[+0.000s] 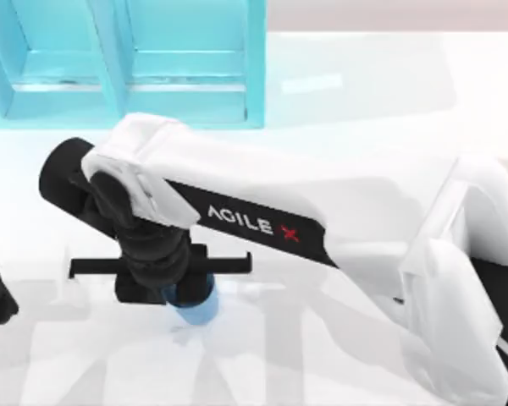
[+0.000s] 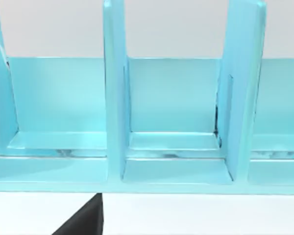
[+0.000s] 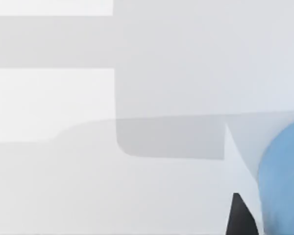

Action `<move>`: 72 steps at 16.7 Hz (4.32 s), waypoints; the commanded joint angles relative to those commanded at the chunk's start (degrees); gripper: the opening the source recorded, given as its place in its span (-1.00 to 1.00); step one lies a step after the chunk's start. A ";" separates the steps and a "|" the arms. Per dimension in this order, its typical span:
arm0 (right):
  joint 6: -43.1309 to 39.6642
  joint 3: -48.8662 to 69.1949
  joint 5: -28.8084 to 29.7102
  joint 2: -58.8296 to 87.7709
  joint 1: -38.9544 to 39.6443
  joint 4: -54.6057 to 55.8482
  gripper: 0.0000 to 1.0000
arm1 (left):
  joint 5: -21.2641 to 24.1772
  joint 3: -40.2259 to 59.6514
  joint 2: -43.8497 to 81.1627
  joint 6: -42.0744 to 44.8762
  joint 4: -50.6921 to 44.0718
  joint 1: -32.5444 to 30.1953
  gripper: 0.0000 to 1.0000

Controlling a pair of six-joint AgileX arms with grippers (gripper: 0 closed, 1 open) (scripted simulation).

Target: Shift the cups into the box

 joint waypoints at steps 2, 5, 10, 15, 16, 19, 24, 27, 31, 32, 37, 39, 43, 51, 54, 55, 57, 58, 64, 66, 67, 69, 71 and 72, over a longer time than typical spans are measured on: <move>0.00 0.00 0.00 0.00 0.00 0.00 -1.00 | 0.00 0.00 0.00 0.00 0.00 0.00 1.00; 0.00 0.00 0.00 0.00 0.00 0.00 -1.00 | 0.00 0.00 0.00 0.00 0.00 0.00 1.00; -0.14 -0.32 0.02 -0.25 0.07 -0.07 -1.00 | 0.00 0.00 0.00 0.00 0.00 0.00 1.00; -3.22 -8.26 -0.26 -9.77 -2.91 -1.65 -1.00 | 0.00 0.00 0.00 0.00 0.00 0.00 1.00; -3.82 -10.44 -0.32 -13.07 -3.48 -2.03 -1.00 | 0.00 0.00 0.00 0.00 0.00 0.00 1.00; -5.80 -16.88 -0.50 -21.61 -5.38 -3.31 -1.00 | 0.00 0.00 0.00 0.00 0.00 0.00 1.00; -7.42 -20.14 -0.65 -25.05 -6.94 -4.40 -1.00 | 0.00 0.00 0.00 0.00 0.00 0.00 1.00; -7.43 -19.94 -0.58 -24.88 -6.73 -4.32 -1.00 | 0.00 0.00 0.00 0.00 0.00 0.00 1.00; -13.52 -20.92 -0.88 -26.56 -12.82 -4.83 -1.00 | 0.00 0.00 0.00 0.00 0.00 0.00 1.00; -16.42 -21.48 -1.01 -27.31 -15.71 -5.09 -1.00 | 0.00 0.00 0.00 0.00 0.00 0.00 1.00; -37.73 -26.25 -1.57 -32.29 -37.16 -7.10 -1.00 | 0.00 0.00 0.00 0.00 0.00 0.00 1.00; -48.00 -28.72 -1.72 -34.77 -47.45 -7.89 -1.00 | 0.00 0.00 0.00 0.00 0.00 0.00 1.00; -66.19 -33.34 -2.20 -40.02 -65.62 -8.81 -1.00 | 0.00 0.00 0.00 0.00 0.00 0.00 1.00; -76.71 -36.64 -3.08 -44.29 -76.10 -9.01 -1.00 | 0.00 0.00 0.00 0.00 0.00 0.00 1.00; -76.65 -36.64 -2.93 -44.00 -75.95 -8.76 -1.00 | 0.00 0.00 0.00 0.00 0.00 0.00 1.00; -76.73 -37.41 -2.88 -43.91 -76.09 -7.97 -1.00 | 0.00 0.00 0.00 0.00 0.00 0.00 1.00; -77.03 -40.20 -2.87 -43.69 -76.48 -4.94 -1.00 | 0.00 0.00 0.00 0.00 0.00 0.00 1.00; -77.25 -41.93 -2.91 -43.56 -76.69 -2.96 -1.00 | 0.00 0.00 0.00 0.00 0.00 0.00 1.00; -78.27 -49.30 -3.12 -42.74 -77.69 5.26 -1.00 | 0.00 0.00 0.00 0.00 0.00 0.00 1.00; -78.27 -49.30 -3.12 -42.74 -77.69 5.26 -1.00 | 0.00 0.00 0.00 0.00 0.00 0.00 1.00; -78.27 -49.30 -3.12 -42.74 -77.69 5.26 -1.00 | 0.00 0.00 0.00 0.00 0.00 0.00 1.00; -78.27 -49.30 -3.12 -42.74 -77.69 5.26 -0.70 | 0.00 0.00 0.00 0.00 0.00 0.00 1.00; -78.27 -49.30 -3.12 -42.74 -77.69 5.26 -0.40 | 0.00 0.00 0.00 0.00 0.00 0.00 1.00; -78.27 -49.30 -3.12 -42.74 -77.69 5.26 -0.25 | 0.00 0.00 0.00 0.00 0.00 0.00 1.00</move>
